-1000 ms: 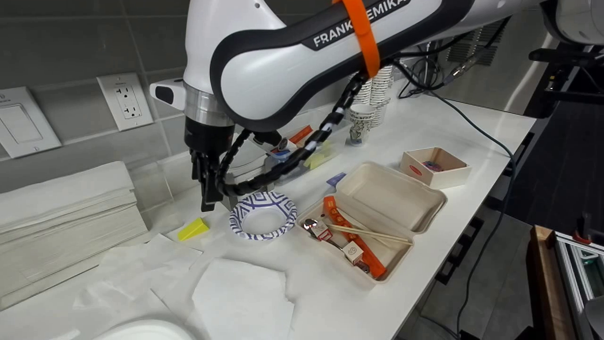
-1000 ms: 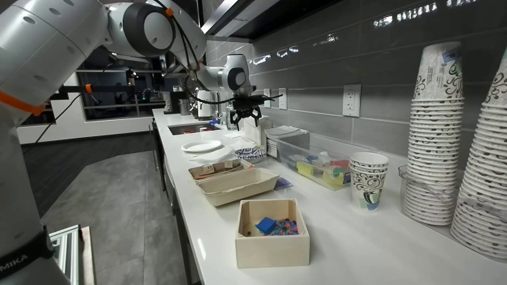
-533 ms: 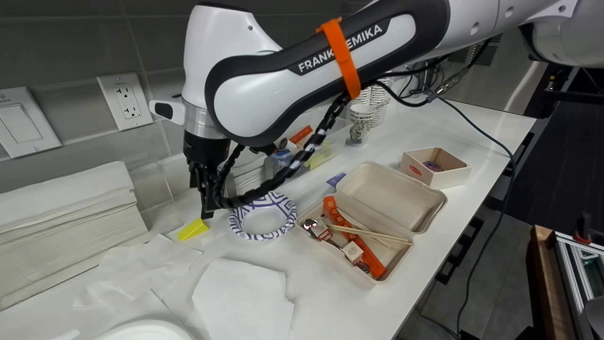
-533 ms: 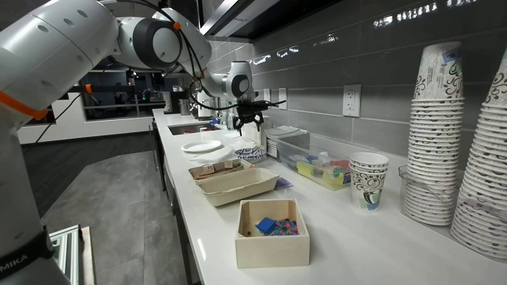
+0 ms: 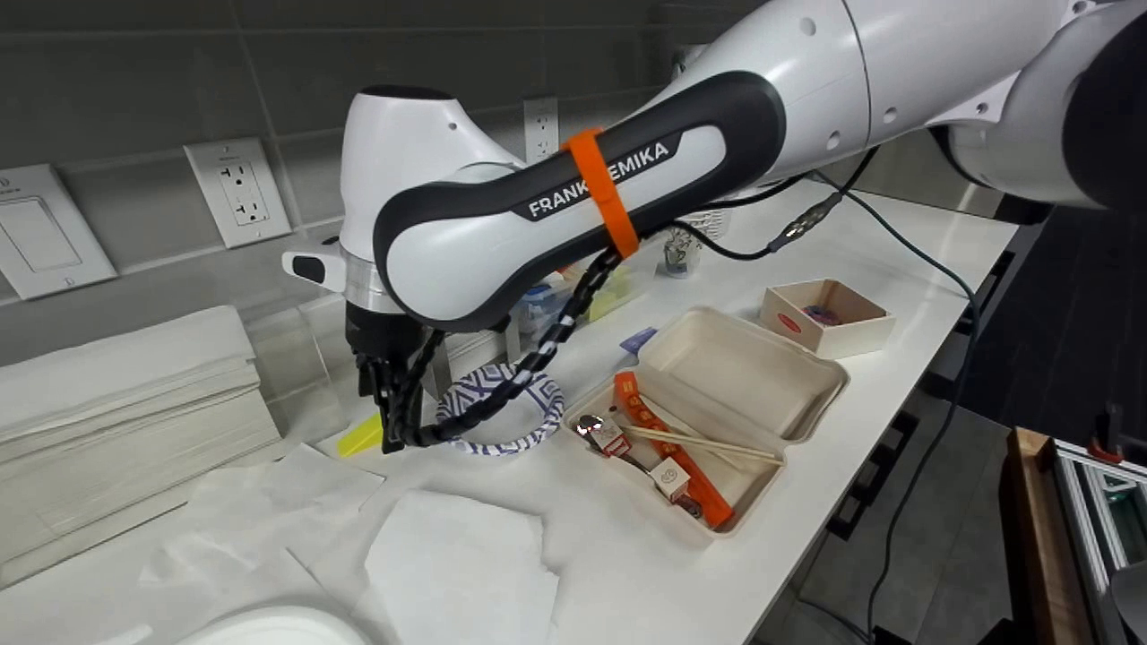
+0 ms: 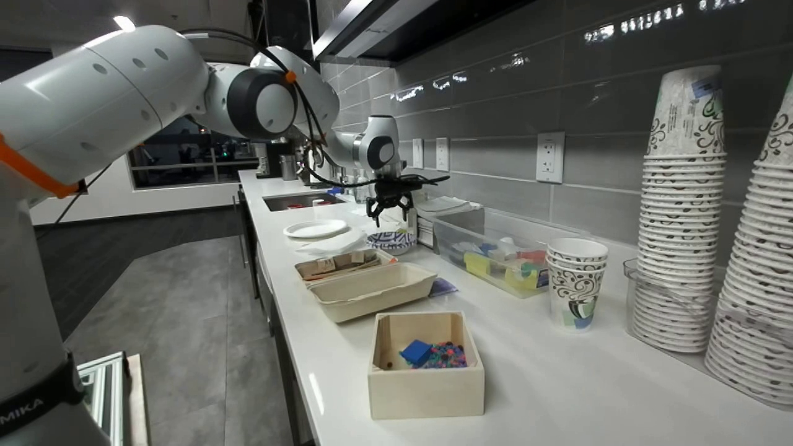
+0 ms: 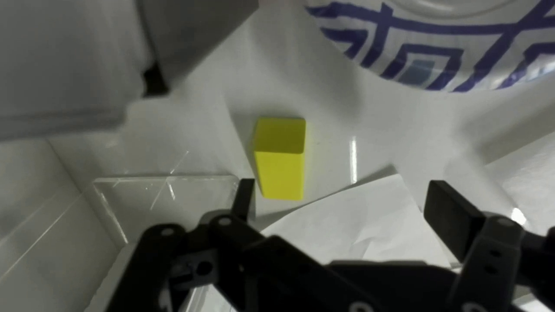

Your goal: Put the yellow item in the pack

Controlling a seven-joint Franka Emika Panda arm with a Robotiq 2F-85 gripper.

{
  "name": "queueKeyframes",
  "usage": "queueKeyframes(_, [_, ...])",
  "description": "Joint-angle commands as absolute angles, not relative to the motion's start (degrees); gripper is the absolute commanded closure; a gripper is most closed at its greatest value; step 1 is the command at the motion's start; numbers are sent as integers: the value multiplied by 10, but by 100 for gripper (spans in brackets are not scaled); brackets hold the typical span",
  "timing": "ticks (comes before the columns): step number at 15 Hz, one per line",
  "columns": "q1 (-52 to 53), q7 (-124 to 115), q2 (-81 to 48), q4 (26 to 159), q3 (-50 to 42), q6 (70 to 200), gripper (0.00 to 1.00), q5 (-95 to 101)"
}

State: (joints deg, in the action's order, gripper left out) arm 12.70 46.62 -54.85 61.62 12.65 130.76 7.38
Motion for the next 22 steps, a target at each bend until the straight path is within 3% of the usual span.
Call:
queueKeyframes(1, [137, 481, -602, 532, 123, 1256, 0, 76])
queueKeyframes(8, [142, 501, -659, 443, 123, 1207, 0, 67])
queueKeyframes(10, [146, 500, -673, 426, 118, 1218, 12, 69])
queueKeyframes(12, [148, 503, -684, 409, 117, 1210, 15, 68])
queueKeyframes(13, [150, 505, -689, 403, 116, 1206, 35, 69])
queueKeyframes(15, [147, 508, -687, 404, 124, 1199, 41, 74])
queueKeyframes(21, [147, 509, -644, 410, 132, 1125, 90, 70])
queueKeyframes(22, [146, 511, -634, 412, 135, 1112, 92, 70])
